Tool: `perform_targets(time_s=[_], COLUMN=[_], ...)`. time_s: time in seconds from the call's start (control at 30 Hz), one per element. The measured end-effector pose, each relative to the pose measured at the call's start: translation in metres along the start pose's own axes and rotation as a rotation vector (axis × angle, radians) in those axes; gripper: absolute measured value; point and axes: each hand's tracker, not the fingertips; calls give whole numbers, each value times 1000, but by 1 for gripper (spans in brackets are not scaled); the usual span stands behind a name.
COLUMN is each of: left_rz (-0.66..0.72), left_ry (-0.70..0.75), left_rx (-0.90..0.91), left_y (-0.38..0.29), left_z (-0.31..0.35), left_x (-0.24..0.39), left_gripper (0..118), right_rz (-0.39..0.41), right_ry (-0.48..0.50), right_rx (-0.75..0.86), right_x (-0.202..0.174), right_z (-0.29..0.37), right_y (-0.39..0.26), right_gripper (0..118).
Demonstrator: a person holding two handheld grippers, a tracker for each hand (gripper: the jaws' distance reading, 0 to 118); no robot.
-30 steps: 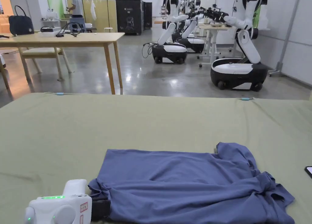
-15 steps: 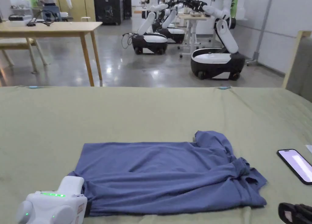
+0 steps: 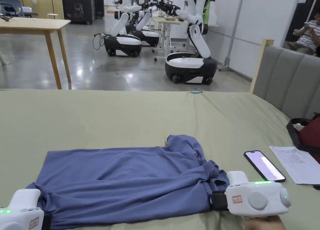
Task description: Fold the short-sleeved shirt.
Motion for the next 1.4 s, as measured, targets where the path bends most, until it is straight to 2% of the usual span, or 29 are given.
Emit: perform_targets(time_s=[0.03,0.07,0.1,0.13,0.23,0.43,0.47,0.53,0.63,0.83,1.0,1.03,1.07,1.1,1.13,1.17,1.2,1.23,1.3,1.4], left_rz=[2,4,5,4,-37,2,-7,-27,34,-14,7,-5,-20,-45,-63,-87,-62,-14,98,231], left_ry=[-3,-6,-9,-12,-19,-125,-118,-108,-157,-142,-120,-118,-124,-90,-56,-27,-39,-45,-104,-161], left_rx=[-2,-3,-7,-12,5,54,64,45,-17,-51,-18,-3,19,58,85,67,63,112,191,256], left_y=[1,1,1,2,5,-12,-19,-37,-76,-123,-124,-127,-129,-130,-130,-129,-129,-124,-119,-138], left_z=[0,-1,-1,-1,11,73,85,105,122,115,111,111,111,114,116,119,127,148,182,224], left_x=[0,-1,-1,-2,-5,-20,-21,-25,-30,-17,-14,-13,-14,-14,-16,-20,-25,-31,-42,-57], left_gripper=[9,9,9,9,9,9,9,9,9,9,9,10,17,32,73,108,118,115,115,113], right_rz=[14,13,-3,-29,-39,-47,-37,40,28,44,119,115,115,127,154,163,141,107,46,7], right_ry=[-8,-1,-5,13,28,100,99,91,117,58,15,16,18,29,19,1,-18,-18,32,78], right_rx=[18,33,51,44,48,90,82,74,37,-110,-103,-100,-98,-83,-45,-11,0,35,188,337], right_x=[-2,-2,-3,-1,3,5,4,0,0,-5,-15,-14,-13,-11,-9,-6,-4,-4,-9,-24], right_z=[2,2,5,4,15,98,113,142,170,143,117,120,120,123,130,141,155,173,231,289], right_y=[0,1,3,7,8,-10,-16,-33,-67,-120,-132,-131,-131,-132,-132,-132,-131,-131,-135,-146], right_gripper=[57,37,10,10,10,10,10,10,10,10,10,10,11,17,36,61,94,115,115,115])
